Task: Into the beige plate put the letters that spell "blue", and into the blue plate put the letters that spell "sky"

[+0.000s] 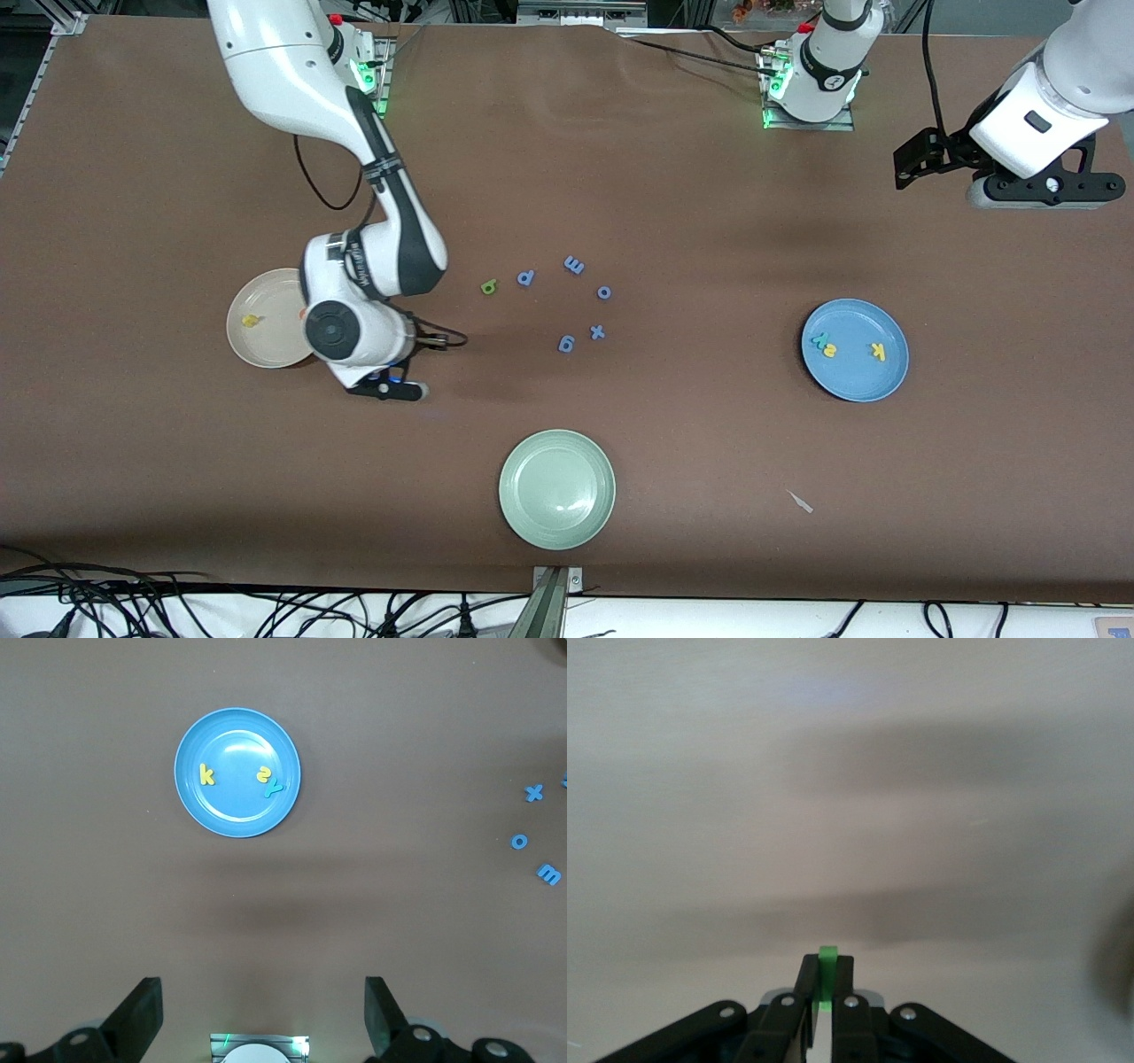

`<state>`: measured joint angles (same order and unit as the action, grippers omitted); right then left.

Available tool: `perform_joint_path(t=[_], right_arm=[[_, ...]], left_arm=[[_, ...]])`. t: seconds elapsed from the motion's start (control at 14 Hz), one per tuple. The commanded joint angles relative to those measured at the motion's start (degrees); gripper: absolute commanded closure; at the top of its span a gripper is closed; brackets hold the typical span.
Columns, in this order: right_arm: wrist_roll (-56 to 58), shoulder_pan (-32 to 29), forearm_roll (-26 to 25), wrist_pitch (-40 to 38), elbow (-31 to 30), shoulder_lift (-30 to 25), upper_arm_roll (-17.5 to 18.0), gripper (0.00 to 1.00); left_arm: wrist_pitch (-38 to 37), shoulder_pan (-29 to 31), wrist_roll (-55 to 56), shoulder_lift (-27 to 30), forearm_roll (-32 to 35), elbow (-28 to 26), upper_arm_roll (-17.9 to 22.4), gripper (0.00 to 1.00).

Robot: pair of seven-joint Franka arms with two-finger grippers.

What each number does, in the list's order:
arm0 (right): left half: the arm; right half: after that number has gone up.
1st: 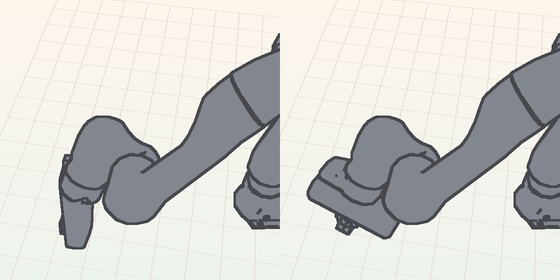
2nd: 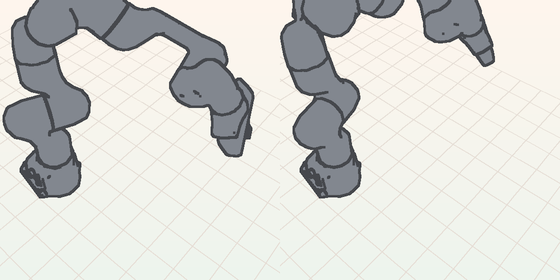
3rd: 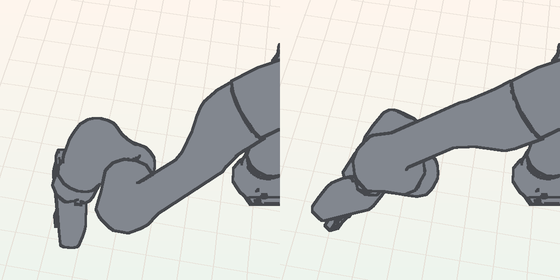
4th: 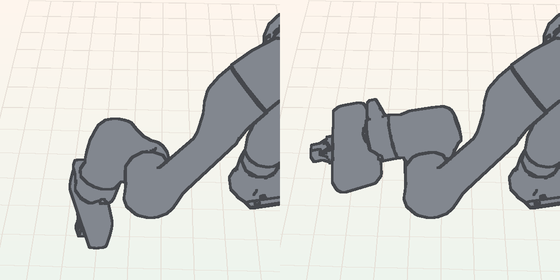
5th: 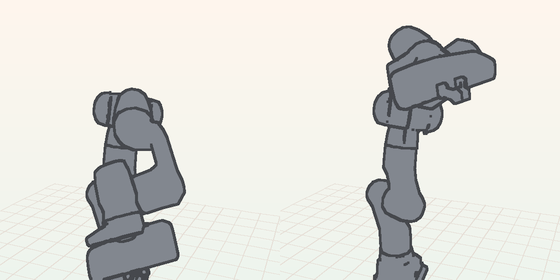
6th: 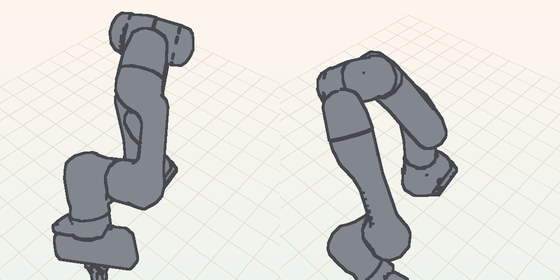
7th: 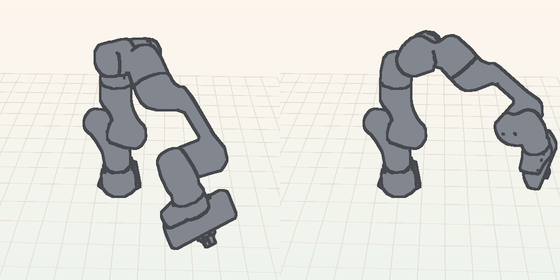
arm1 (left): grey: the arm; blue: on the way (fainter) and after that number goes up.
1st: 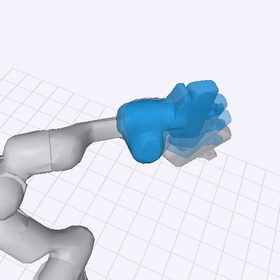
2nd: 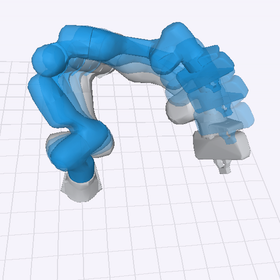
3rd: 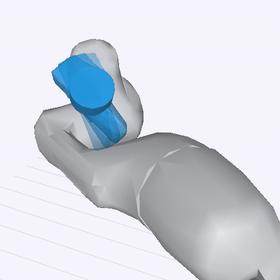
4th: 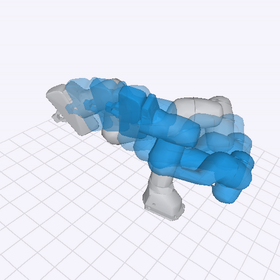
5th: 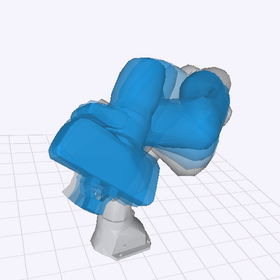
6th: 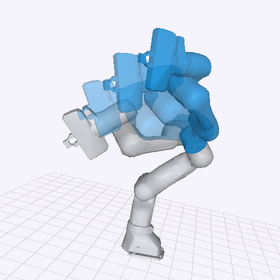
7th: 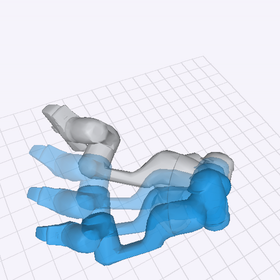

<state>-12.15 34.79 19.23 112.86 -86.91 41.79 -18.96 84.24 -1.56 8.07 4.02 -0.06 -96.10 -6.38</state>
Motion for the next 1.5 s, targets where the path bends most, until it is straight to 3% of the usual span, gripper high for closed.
perform_joint_path(t=[0.0, 0.21, 0.36, 0.57, 0.64, 0.72, 0.79, 1.0, 1.43], right_arm=[[12.71, -0.16, -0.16, -1.15, -7.11, -5.48, -4.58, 1.0], [25.12, -0.16, -0.07, -1.23, -13.35, -9.35, -10.3, 1.0], [32.85, -0.16, -0.07, -1.32, -15.21, -9.36, -13.63, 1.0], [37.19, -0.25, 0.11, -0.88, -18.64, -9.19, -16.19, 1.0], [36.67, -0.25, 0.2, -1.14, -18.65, -9.01, -16.29, 0.75], [35.45, -0.16, 0.28, -1.32, -18.56, -9.01, -16.29, 0.23], [33.7, 0.01, 0.11, -1.5, -18.39, -9.01, -16.2, 0.0], [27.73, 1.94, 0.2, -3.26, -16.72, -9.1, -15.85, 0.0], [9.1, 11.95, 3.7, -1.68, -16.54, -9.1, -15.67, 0.0]], left_arm=[[-0.75, 0.33, 0.54, 0.2, -0.65, 0.83, -0.04, 0.0], [-0.57, 0.42, 0.45, 0.03, -0.82, 1.52, 0.14, 0.0], [-0.57, 0.16, 0.63, -1.72, -0.65, 4.77, 0.05, 0.0], [-1.1, 0.33, 0.37, -3.31, -0.65, 6.63, 0.05, 0.0], [-1.45, 0.33, 0.45, -3.23, -0.65, 6.63, 0.05, 0.0], [-2.5, 0.33, 0.37, -3.22, -0.73, 6.54, 0.05, 0.0], [-2.68, 0.33, 0.45, -3.14, -0.74, 6.45, 0.05, 0.0], [-2.77, 0.33, 0.54, -3.14, -0.74, 6.28, 0.05, 0.0], [-2.86, 0.42, 0.54, -3.14, -0.74, 6.01, 0.14, 0.0]])
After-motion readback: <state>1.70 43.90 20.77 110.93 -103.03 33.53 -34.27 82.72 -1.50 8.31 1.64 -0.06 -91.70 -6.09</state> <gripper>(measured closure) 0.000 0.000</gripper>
